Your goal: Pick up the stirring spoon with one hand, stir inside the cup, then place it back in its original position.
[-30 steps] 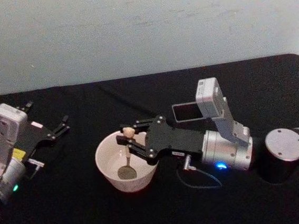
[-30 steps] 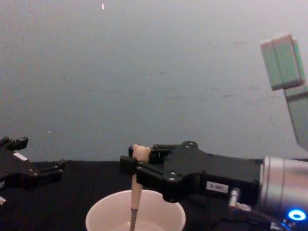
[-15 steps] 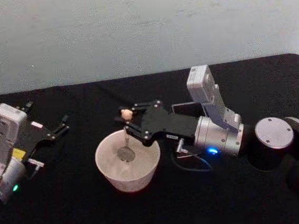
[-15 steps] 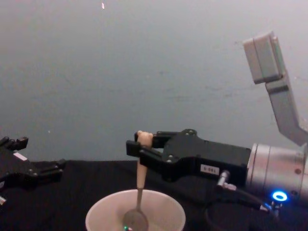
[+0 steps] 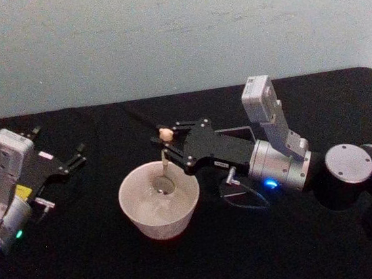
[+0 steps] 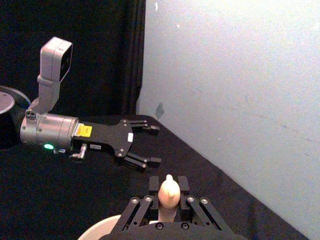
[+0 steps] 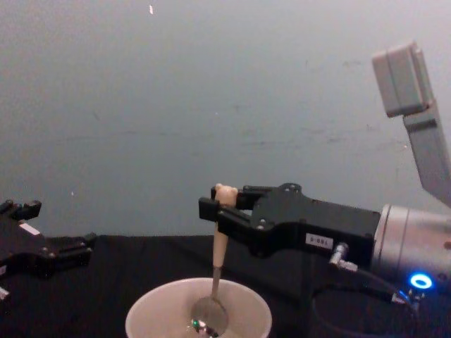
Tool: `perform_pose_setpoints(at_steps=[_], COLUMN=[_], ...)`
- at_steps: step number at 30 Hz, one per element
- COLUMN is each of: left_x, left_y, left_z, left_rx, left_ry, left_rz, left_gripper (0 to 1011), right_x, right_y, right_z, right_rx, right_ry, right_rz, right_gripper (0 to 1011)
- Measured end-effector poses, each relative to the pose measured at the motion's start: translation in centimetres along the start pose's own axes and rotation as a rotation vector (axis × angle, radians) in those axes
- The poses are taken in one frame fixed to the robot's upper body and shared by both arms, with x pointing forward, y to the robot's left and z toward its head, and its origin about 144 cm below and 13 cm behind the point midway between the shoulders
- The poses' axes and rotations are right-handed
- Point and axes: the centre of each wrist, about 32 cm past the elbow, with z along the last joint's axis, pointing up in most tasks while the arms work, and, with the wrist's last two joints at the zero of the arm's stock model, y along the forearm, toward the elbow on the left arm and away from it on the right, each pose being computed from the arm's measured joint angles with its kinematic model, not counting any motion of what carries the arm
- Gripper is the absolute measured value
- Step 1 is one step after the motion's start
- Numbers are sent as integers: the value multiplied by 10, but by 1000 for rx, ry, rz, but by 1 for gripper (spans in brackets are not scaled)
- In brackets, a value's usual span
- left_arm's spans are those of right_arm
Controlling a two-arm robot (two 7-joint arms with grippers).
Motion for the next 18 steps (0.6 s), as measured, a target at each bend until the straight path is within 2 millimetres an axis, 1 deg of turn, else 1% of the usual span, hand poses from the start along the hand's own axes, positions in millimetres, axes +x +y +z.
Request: perform_pose_setpoints(at_steps=[5, 9, 15, 18], left_x=[0, 0, 0, 0], left_y=[0, 0, 0, 0], left_z=[0, 0, 0, 0], left_rx=[0, 0, 0, 0], left_ry=[0, 0, 0, 0], left_rz=[0, 0, 0, 0], left_gripper=[1001, 1001, 1001, 1001], right_x=[1, 5, 14, 17], right_y=[-3, -8, -18, -21], right_z=[5, 13, 32, 38], right_rx=[17, 40, 97, 113], right_ry=[-7, -15, -37, -47], right_rz=[6, 20, 27, 26], right_gripper=[214, 214, 214, 214])
